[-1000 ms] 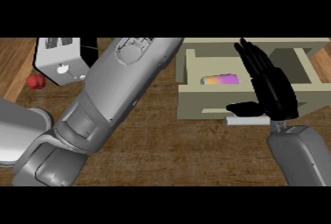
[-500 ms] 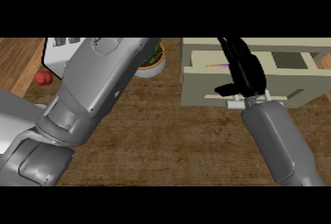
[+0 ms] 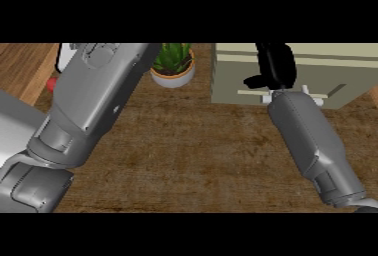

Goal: Pick up the can, place it into the drawer and close the drawer

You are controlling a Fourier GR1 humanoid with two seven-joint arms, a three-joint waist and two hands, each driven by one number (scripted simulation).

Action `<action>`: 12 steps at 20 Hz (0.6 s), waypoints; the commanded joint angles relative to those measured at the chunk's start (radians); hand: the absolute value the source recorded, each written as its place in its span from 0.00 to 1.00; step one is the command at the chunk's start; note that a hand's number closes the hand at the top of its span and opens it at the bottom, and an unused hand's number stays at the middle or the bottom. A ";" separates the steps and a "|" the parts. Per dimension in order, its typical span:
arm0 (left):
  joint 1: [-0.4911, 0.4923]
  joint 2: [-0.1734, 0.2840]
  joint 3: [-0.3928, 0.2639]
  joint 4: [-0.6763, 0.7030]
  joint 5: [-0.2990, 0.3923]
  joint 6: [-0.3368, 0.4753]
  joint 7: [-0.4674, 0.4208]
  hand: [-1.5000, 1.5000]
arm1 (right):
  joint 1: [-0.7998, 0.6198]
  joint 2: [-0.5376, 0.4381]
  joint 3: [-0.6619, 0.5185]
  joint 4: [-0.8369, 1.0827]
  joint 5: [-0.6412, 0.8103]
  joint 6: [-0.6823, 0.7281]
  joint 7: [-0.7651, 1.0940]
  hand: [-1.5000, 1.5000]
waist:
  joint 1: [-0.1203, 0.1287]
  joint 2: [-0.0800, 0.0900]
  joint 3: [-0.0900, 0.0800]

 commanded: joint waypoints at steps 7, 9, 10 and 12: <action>0.085 0.058 -0.008 -0.119 -0.005 -0.044 0.043 0.00 | -0.255 -0.038 -0.083 0.264 0.010 -0.095 -0.020 0.00 | 0.035 0.012 0.000; 0.109 0.069 -0.018 -0.173 -0.001 -0.056 0.077 0.00 | -0.269 -0.039 -0.089 0.291 0.012 -0.105 -0.019 0.00 | 0.052 0.008 0.000; 0.122 0.090 -0.007 -0.171 0.006 -0.071 0.094 0.00 | -0.249 -0.023 -0.074 0.299 0.029 -0.146 -0.037 0.00 | 0.029 0.006 0.000; 0.120 0.107 -0.024 -0.197 -0.015 -0.068 0.106 0.00 | -0.306 -0.024 -0.101 0.312 -0.003 -0.098 -0.038 0.00 | 0.037 0.006 0.000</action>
